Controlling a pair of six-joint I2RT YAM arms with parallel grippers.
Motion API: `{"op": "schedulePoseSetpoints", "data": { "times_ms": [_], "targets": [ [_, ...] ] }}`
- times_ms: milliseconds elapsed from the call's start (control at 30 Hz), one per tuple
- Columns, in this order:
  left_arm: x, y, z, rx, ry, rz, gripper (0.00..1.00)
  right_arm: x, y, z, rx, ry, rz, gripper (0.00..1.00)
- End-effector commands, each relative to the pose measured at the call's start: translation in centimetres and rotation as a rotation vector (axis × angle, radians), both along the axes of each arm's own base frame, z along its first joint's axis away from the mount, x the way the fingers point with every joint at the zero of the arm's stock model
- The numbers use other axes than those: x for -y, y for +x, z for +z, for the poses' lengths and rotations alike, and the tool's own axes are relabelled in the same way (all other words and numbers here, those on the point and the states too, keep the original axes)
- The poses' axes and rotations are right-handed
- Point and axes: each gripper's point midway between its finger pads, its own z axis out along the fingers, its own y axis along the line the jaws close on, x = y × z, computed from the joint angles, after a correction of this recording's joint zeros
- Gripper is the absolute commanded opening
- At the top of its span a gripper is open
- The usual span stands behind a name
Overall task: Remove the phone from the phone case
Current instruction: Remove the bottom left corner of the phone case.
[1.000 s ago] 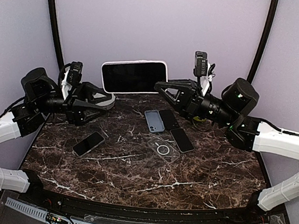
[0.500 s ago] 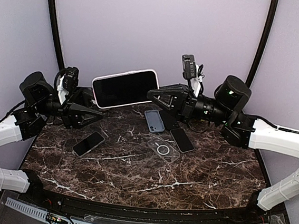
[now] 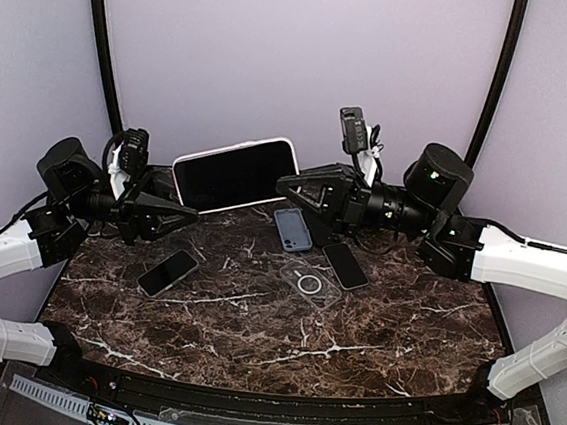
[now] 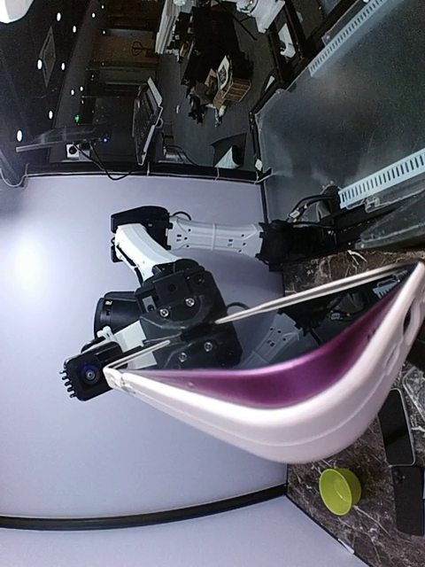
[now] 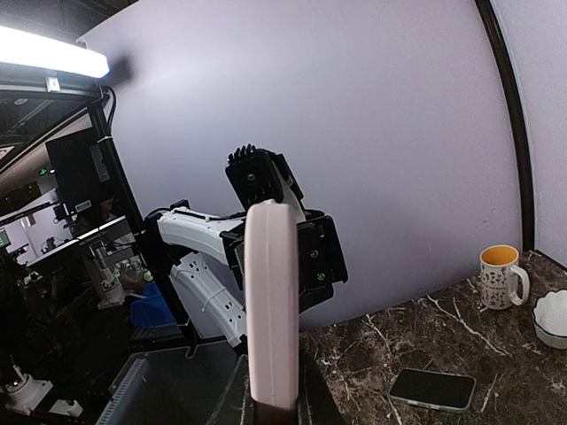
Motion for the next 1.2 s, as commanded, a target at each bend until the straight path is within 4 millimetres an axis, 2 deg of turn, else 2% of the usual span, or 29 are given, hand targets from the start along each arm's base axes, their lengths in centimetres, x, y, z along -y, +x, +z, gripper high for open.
{"op": "schedulePoseSetpoints", "data": {
  "times_ms": [0, 300, 567, 733, 933, 1167],
  "targets": [
    [-0.6, -0.8, 0.5, 0.073, -0.032, -0.008, 0.27, 0.7, -0.5, 4.6, 0.052, 0.125, 0.009, 0.0],
    [-0.9, -1.6, -0.4, 0.144, -0.041, -0.016, 0.25, 0.4, 0.5, 4.7, -0.02, 0.11, -0.031, 0.0],
    [-1.3, -2.4, -1.2, 0.276, -0.055, -0.011, 0.22, 0.2, 0.5, 3.7, -0.076, 0.079, -0.019, 0.0],
    [-1.4, -2.4, -1.2, 0.299, -0.056, -0.002, 0.2, 0.1, 0.3, 3.1, -0.085, 0.058, -0.011, 0.0],
    [-1.3, -2.4, -1.3, 0.286, -0.053, -0.007, 0.32, 0.2, 0.0, 2.7, -0.066, 0.048, -0.012, 0.0],
    [-1.2, -1.9, -1.3, 0.259, -0.054, 0.009, 0.31, 0.4, -0.6, 3.0, -0.038, 0.065, 0.012, 0.0]
  ]
}}
